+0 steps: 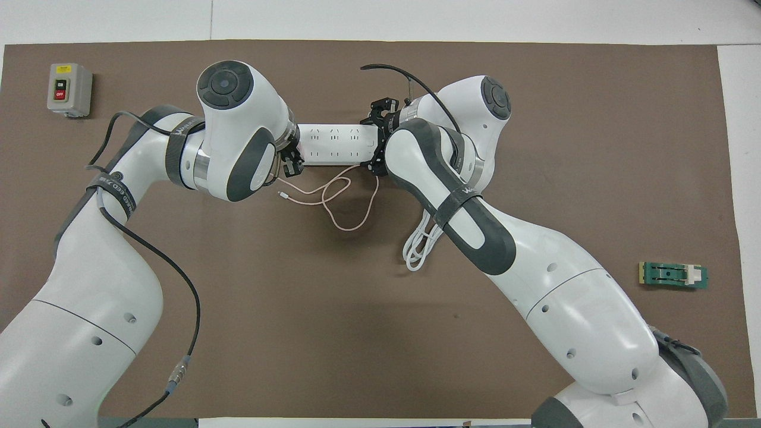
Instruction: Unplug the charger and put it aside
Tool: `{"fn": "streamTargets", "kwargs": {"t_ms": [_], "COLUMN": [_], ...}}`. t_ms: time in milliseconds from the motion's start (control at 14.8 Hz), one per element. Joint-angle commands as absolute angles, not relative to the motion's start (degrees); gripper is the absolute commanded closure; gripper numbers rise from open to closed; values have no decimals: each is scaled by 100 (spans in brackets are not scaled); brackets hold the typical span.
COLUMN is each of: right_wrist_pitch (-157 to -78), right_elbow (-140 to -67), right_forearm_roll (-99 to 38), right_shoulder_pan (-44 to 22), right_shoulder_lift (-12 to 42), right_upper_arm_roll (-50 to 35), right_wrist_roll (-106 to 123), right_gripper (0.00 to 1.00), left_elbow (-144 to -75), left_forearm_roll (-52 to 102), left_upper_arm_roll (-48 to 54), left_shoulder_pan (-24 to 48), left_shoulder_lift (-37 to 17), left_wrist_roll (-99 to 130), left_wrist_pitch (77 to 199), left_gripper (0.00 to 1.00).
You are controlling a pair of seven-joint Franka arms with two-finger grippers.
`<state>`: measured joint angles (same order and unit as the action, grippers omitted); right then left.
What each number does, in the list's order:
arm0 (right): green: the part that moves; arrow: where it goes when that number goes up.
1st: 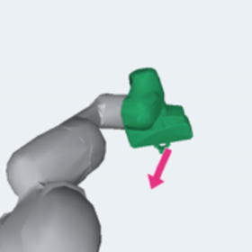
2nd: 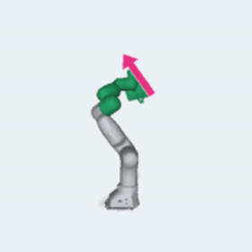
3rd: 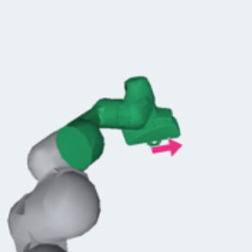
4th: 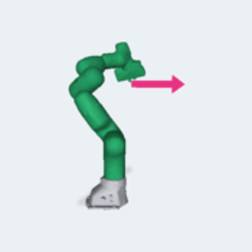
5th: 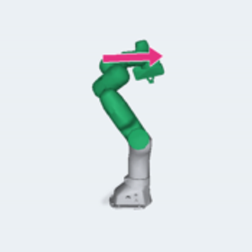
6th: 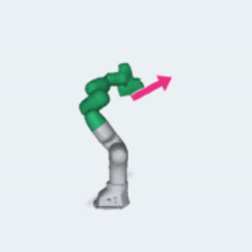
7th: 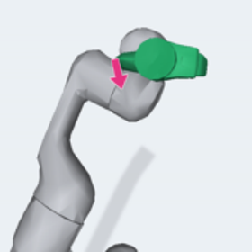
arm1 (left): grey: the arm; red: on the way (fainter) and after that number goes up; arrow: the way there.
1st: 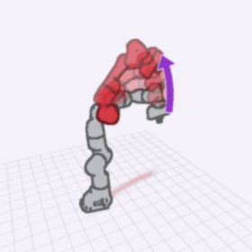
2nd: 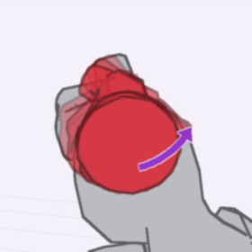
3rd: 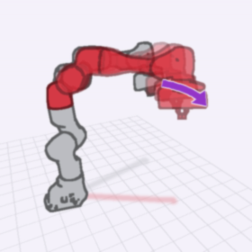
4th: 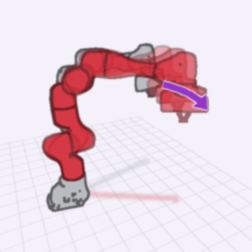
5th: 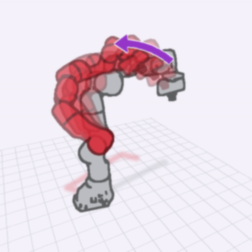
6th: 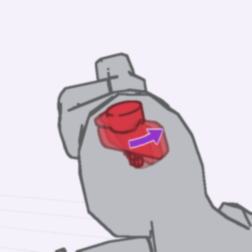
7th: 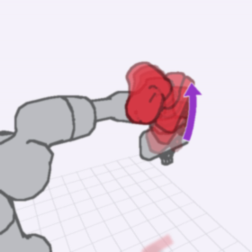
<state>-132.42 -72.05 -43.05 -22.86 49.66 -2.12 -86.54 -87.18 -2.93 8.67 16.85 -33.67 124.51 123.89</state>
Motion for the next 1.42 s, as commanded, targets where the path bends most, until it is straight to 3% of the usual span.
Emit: {"fn": "streamTargets", "kwargs": {"t_ms": [0, 270, 540, 1013, 1350], "right_wrist_pitch": [-13324, -13333, -13333, -13333, -13333], "right_elbow": [-7058, -7102, -7102, -7102, -7110], "right_forearm_roll": [-4210, -4210, -4210, -4210, -4210], "right_shoulder_pan": [-2303, -2303, -2303, -2294, -2303], "right_shoulder_lift": [5080, 5080, 5071, 5071, 5071], "right_upper_arm_roll": [-176, -167, -167, -167, -167], "right_wrist_roll": [-8710, -8710, -8710, -8710, -8719], "right_gripper": [4, 4, 4, 4, 4], "left_elbow": [-8930, -8877, -8350, -8367, -8490], "left_forearm_roll": [-404, -404, -431, -369, -325], "left_upper_arm_roll": [791, 791, 791, 800, 800], "left_shoulder_pan": [1723, 1696, 1644, 1477, 1477], "left_shoulder_lift": [-3226, -3226, -3217, -2514, -2470], "left_wrist_roll": [12542, 12498, 12463, 12129, 12041], "left_wrist_pitch": [12586, 12481, 11682, 11206, 11320], "left_gripper": [100, 100, 100, 100, 100]}}
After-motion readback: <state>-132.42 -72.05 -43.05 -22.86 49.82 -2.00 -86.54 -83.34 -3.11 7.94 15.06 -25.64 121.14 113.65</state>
